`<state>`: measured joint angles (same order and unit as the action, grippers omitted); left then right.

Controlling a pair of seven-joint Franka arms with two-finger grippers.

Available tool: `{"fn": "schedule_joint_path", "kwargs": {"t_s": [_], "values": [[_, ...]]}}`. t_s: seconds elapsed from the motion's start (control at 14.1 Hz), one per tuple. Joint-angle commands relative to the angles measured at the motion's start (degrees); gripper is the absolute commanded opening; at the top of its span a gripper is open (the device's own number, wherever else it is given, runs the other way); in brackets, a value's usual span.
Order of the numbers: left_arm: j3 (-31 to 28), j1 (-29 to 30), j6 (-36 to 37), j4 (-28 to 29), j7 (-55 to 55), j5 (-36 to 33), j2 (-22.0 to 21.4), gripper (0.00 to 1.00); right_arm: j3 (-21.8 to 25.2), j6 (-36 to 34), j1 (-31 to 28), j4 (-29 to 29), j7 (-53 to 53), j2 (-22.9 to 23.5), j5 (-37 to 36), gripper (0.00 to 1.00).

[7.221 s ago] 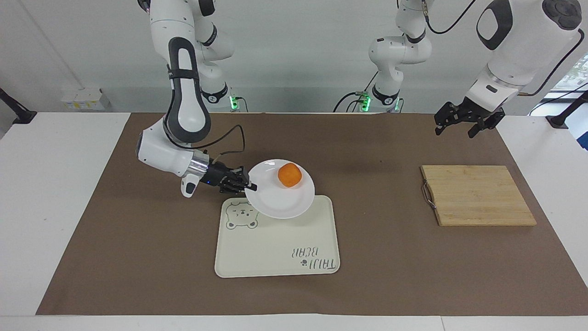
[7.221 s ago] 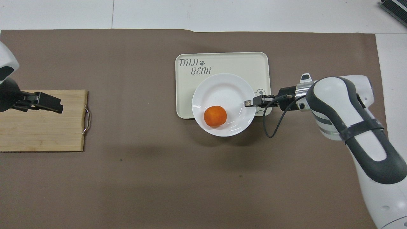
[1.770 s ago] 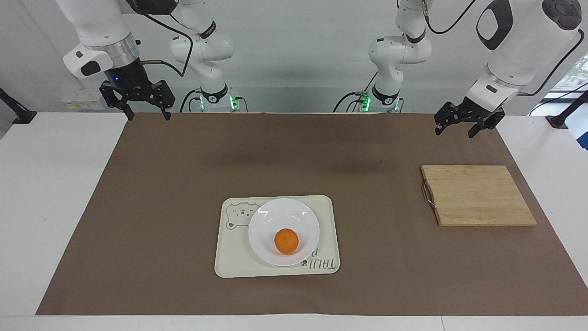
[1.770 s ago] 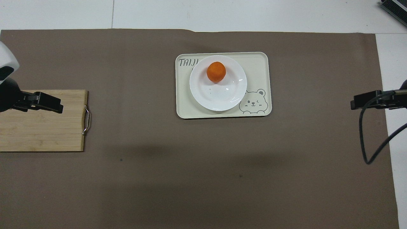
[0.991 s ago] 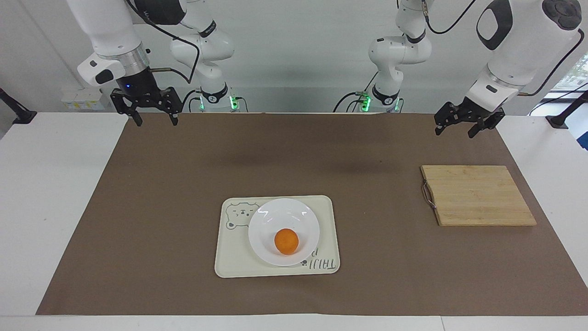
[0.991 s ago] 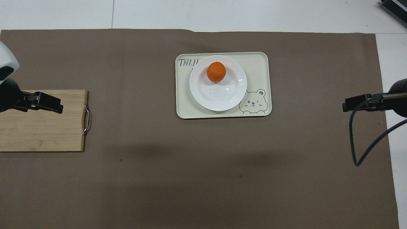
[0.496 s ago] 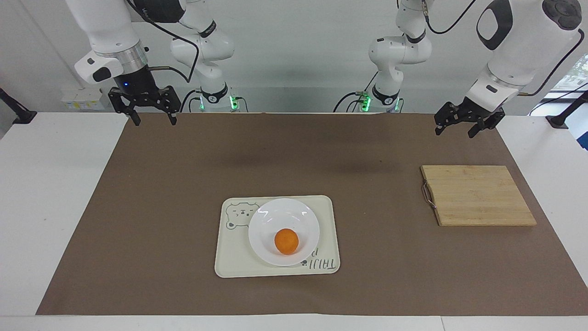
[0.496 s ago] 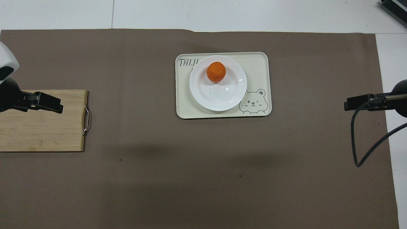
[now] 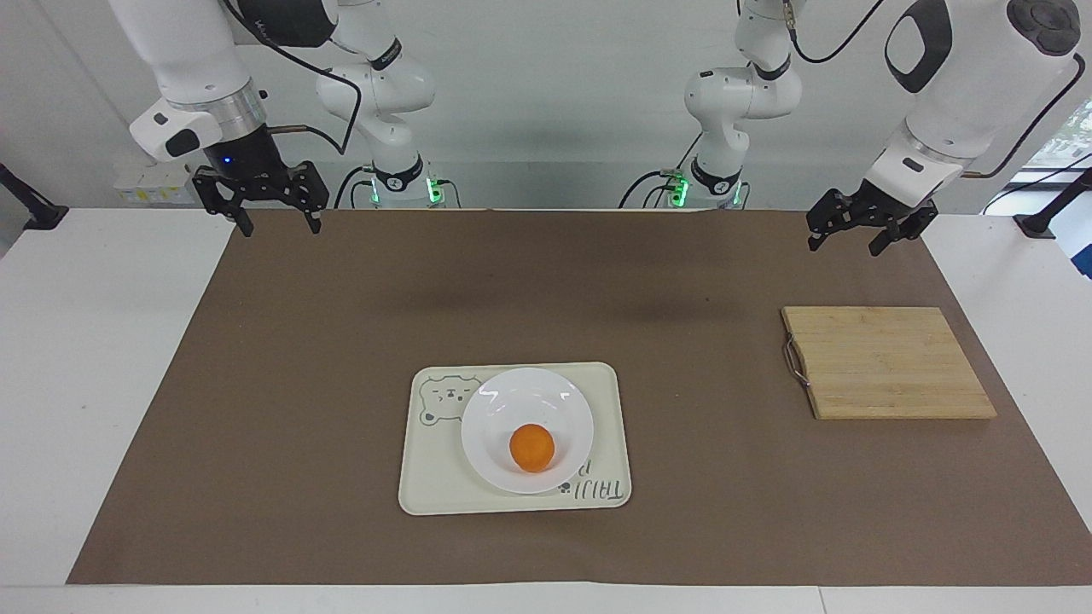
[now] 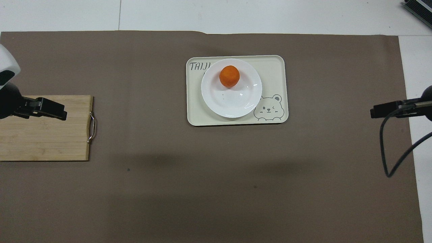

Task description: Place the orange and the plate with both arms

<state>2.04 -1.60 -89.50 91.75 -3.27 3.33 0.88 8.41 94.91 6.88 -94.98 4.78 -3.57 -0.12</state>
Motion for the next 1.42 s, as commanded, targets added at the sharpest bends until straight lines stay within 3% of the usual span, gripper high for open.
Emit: {"fn": "schedule_joint_path", "kwargs": {"t_s": [0.0,1.35], "values": [[0.5,0.6,1.3,-1.3,0.5,-0.4,0.6,1.0,-0.4,-0.6,-0.2,0.3,0.7,0.1,-0.8,1.0],[0.6,1.5,1.3,-2.2,0.4,-3.1,0.2,1.0,-0.2,-2.3,-0.5,0.5,0.9,0.1,-0.8,1.0]]}}
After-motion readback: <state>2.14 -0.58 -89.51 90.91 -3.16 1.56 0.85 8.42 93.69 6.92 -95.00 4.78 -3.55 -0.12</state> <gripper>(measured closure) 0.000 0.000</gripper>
